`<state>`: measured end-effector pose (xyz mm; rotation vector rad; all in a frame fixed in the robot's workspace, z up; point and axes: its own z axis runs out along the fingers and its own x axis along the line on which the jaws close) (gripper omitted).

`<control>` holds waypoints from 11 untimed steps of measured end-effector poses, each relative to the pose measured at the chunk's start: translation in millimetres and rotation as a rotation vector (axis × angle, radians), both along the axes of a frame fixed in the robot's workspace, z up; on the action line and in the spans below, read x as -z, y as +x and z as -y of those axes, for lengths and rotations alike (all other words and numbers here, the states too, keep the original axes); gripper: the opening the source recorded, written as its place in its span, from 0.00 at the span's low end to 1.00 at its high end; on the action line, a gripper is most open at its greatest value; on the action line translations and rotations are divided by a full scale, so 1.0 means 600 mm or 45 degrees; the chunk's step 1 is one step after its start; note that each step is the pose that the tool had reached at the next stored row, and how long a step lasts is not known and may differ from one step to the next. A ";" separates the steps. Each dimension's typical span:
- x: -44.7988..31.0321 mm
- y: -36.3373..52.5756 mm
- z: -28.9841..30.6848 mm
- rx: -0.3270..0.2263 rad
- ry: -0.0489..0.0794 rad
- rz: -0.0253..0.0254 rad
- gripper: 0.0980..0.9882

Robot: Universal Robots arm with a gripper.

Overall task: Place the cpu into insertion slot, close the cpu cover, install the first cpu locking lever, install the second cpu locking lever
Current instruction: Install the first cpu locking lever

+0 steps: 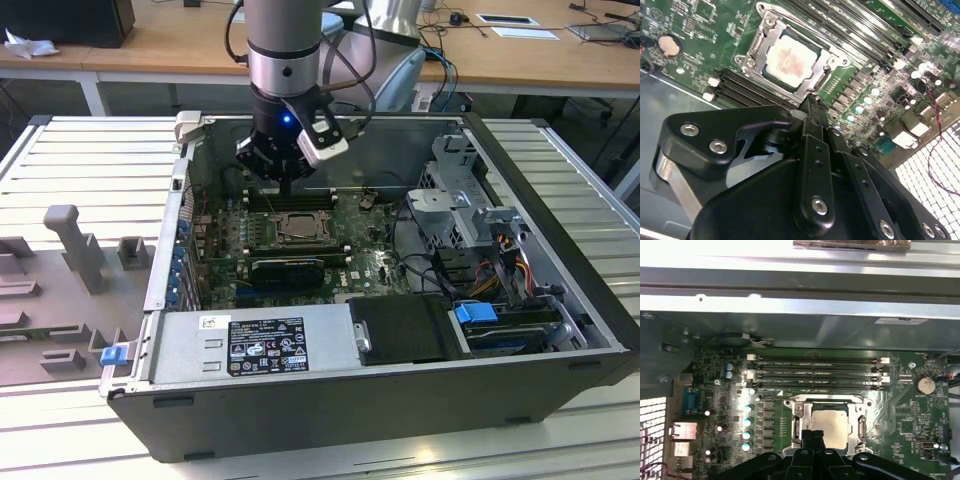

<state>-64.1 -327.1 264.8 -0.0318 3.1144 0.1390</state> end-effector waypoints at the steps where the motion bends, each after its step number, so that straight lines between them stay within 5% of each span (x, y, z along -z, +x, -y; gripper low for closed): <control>1: 0.000 -0.004 0.0000 0.000 0.000 0.0000 0.01; 11: 0.004 -0.070 -0.0014 0.000 0.001 0.0002 0.01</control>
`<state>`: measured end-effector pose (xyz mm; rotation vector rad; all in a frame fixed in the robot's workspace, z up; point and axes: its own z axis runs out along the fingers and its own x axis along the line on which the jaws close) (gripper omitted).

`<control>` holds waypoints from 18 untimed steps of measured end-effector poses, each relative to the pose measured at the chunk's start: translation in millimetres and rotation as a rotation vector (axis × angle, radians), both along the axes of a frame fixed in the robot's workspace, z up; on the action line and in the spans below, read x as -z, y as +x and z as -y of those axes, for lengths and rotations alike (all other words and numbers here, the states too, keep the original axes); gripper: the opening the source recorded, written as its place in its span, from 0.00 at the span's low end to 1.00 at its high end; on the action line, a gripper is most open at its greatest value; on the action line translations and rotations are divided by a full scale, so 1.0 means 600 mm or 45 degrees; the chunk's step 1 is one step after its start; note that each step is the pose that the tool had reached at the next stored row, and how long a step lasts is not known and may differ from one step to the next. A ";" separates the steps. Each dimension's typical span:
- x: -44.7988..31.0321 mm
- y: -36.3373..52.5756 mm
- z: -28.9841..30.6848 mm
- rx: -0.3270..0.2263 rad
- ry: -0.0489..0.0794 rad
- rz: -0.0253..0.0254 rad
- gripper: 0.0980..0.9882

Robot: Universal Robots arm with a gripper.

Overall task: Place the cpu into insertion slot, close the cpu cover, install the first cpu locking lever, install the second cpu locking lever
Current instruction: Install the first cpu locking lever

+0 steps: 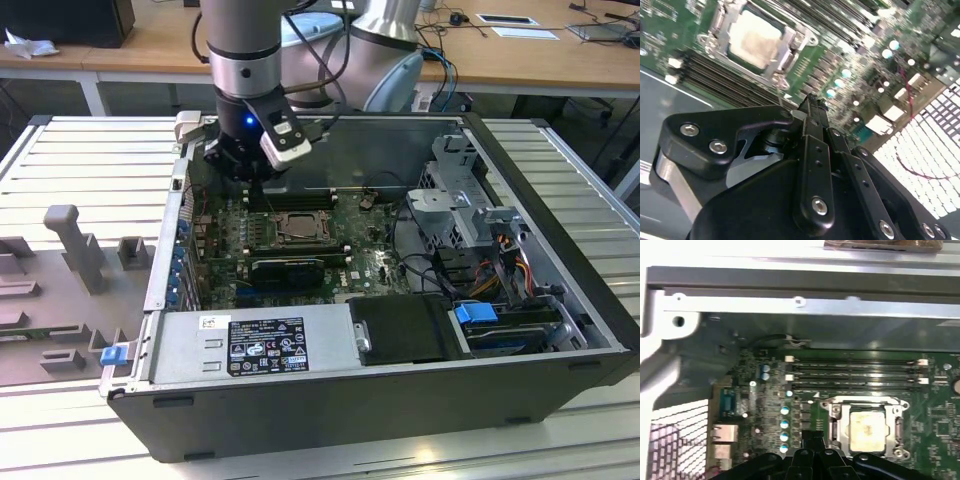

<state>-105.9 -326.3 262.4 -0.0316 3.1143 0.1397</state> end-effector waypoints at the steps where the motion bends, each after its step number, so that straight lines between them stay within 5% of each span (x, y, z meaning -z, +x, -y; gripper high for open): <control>1: 0.000 -0.003 -0.0010 0.000 0.000 0.0000 0.01; 6: 0.003 -0.015 -0.0141 0.000 0.000 -0.0002 0.01; 12: 0.006 -0.015 -0.0394 0.000 0.000 -0.0002 0.01; 18: 0.008 -0.011 -0.0510 0.000 0.000 -0.0003 0.01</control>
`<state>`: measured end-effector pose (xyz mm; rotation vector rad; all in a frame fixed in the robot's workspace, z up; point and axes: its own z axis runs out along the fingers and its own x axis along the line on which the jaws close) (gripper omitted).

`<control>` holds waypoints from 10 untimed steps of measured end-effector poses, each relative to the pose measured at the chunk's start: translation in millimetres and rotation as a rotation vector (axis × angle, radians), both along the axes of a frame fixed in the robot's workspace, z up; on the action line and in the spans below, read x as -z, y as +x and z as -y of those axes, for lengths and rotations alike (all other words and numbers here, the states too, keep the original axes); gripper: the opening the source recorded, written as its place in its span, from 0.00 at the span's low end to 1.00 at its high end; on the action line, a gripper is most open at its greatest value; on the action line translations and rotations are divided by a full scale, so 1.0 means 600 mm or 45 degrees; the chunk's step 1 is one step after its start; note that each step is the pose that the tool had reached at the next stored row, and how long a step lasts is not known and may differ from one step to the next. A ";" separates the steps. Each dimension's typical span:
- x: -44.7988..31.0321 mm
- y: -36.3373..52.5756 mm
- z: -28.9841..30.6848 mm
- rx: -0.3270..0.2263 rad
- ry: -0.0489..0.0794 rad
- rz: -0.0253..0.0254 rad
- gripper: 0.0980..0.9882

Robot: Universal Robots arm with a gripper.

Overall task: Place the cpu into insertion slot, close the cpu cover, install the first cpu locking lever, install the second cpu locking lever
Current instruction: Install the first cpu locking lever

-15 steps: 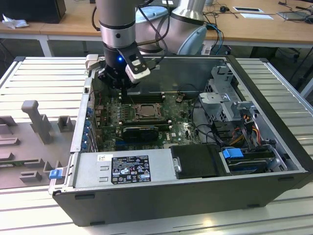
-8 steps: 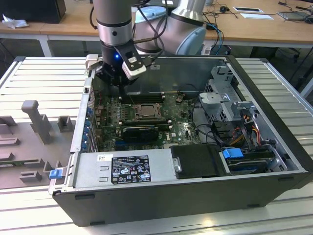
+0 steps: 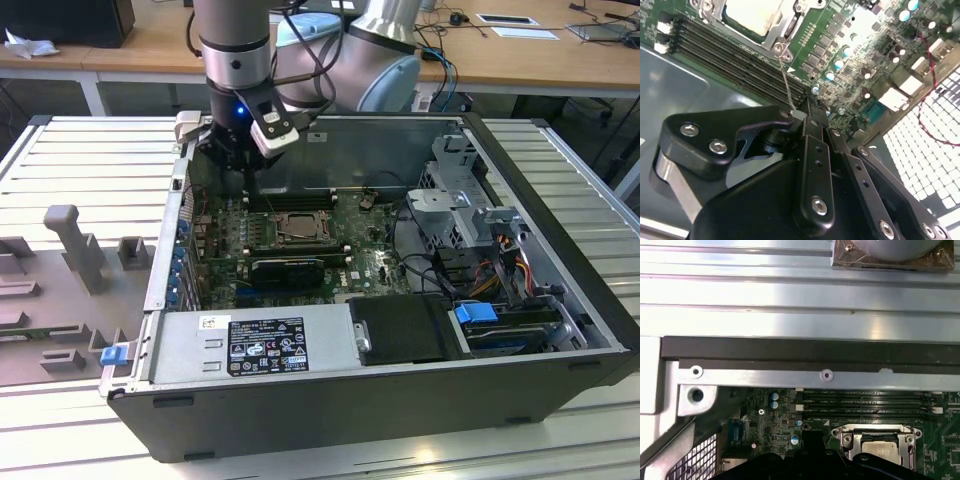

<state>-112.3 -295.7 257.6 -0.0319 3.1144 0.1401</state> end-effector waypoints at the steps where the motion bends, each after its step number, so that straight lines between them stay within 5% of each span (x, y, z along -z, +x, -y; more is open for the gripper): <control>1: 0.000 0.003 -0.0006 0.000 0.000 0.0001 0.01; 10: 0.001 0.024 -0.0015 0.000 0.000 -0.0001 0.01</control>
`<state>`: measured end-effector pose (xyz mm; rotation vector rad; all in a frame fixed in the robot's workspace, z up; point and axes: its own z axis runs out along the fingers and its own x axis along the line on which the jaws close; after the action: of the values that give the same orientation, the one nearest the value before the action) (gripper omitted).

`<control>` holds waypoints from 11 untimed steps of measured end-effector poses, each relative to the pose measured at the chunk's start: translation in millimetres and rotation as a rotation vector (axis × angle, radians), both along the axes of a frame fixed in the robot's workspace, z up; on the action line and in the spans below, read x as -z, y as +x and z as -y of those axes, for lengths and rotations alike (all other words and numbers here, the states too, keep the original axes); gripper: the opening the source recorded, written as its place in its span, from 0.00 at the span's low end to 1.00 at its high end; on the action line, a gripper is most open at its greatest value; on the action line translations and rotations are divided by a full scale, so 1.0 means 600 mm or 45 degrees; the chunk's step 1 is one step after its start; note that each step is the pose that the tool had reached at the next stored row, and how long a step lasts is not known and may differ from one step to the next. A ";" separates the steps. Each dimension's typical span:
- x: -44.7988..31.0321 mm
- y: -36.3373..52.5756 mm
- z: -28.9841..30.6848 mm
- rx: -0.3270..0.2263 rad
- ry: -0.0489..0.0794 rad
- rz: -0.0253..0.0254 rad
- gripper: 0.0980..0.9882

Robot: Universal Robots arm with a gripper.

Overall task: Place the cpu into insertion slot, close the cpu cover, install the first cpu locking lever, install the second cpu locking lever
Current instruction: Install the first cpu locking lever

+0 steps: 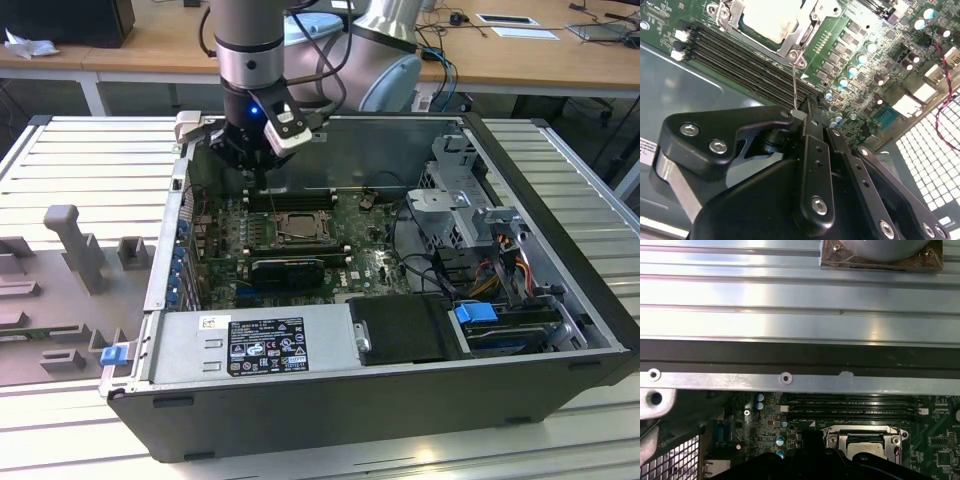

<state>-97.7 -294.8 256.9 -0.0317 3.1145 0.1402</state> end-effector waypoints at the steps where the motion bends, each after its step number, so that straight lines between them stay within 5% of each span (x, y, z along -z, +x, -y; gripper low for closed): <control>1: 0.000 0.001 0.0000 0.000 0.000 0.0000 0.01; 11: 0.001 0.014 -0.0001 0.000 0.000 0.0000 0.01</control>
<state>-89.5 -294.8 256.4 -0.0315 3.1145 0.1400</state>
